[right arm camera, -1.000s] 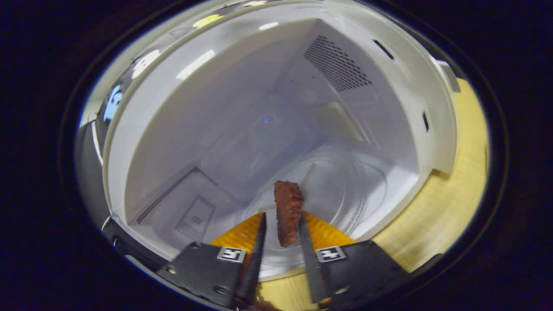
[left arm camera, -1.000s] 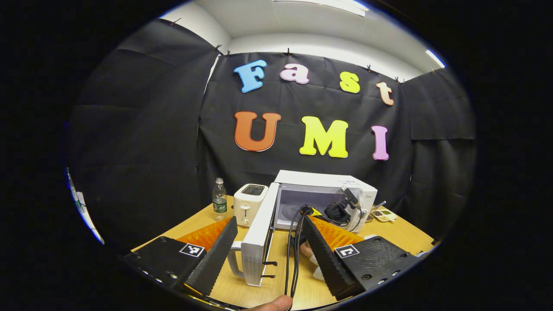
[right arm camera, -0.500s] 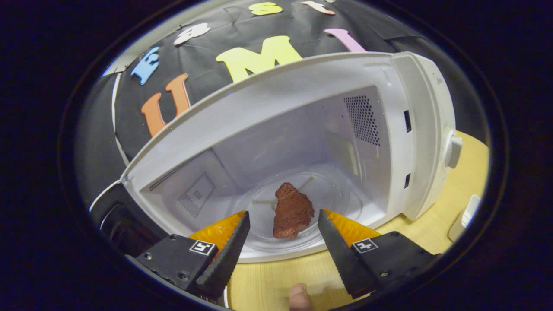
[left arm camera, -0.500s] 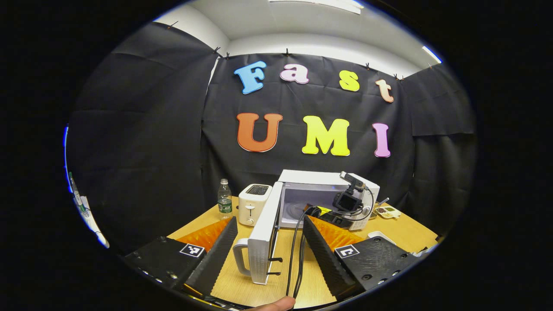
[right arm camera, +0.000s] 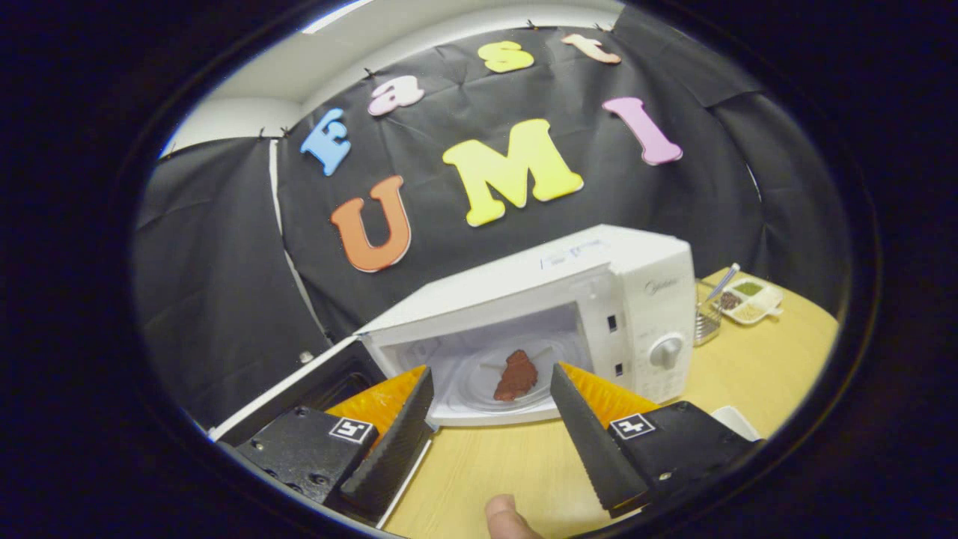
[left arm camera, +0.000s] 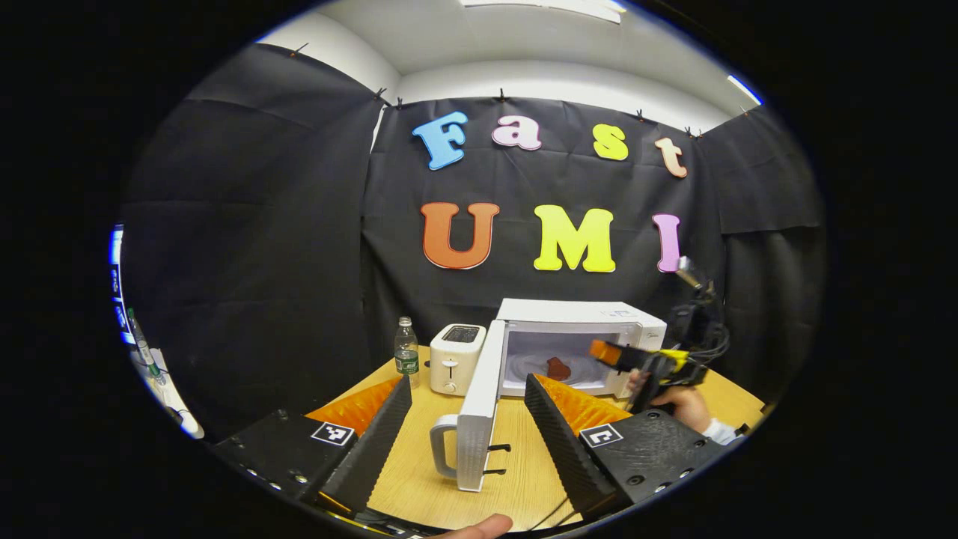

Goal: Open the microwave oven with the left hand, put the food in, and close the microwave oven.

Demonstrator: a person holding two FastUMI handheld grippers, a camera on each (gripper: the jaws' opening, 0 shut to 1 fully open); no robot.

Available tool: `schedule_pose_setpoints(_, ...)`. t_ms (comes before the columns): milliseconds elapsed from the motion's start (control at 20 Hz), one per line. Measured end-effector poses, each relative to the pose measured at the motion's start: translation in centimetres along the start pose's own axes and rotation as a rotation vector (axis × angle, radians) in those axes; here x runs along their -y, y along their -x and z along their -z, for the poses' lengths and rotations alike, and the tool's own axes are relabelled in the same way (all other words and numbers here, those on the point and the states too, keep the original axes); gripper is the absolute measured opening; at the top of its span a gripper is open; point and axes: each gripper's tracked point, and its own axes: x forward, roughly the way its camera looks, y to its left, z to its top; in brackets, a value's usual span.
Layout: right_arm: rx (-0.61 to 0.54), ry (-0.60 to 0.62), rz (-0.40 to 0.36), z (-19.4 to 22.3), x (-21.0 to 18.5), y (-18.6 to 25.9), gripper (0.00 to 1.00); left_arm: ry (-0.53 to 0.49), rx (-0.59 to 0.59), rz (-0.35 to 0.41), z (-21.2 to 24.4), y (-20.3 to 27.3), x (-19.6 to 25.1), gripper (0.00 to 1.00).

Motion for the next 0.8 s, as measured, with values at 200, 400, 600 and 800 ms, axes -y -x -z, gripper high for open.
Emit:
schedule_pose_setpoints(200,0.046,0.028,-0.052,-3.3,2.7,8.8,1.0,-0.019,-0.006,-0.035,0.5,0.1,-2.3,0.94)
schedule_pose_setpoints(400,0.077,0.045,-0.017,-6.1,6.5,16.5,0.99,-0.062,0.013,-0.026,1.0,0.2,-2.9,0.93)
schedule_pose_setpoints(600,0.094,0.026,-0.064,-8.4,7.3,22.7,0.99,-0.077,0.024,0.028,1.5,-0.4,-2.3,0.36)
schedule_pose_setpoints(800,0.128,0.046,-0.034,-10.2,9.1,27.4,0.99,-0.086,0.036,0.024,2.5,-0.8,-2.5,0.21)
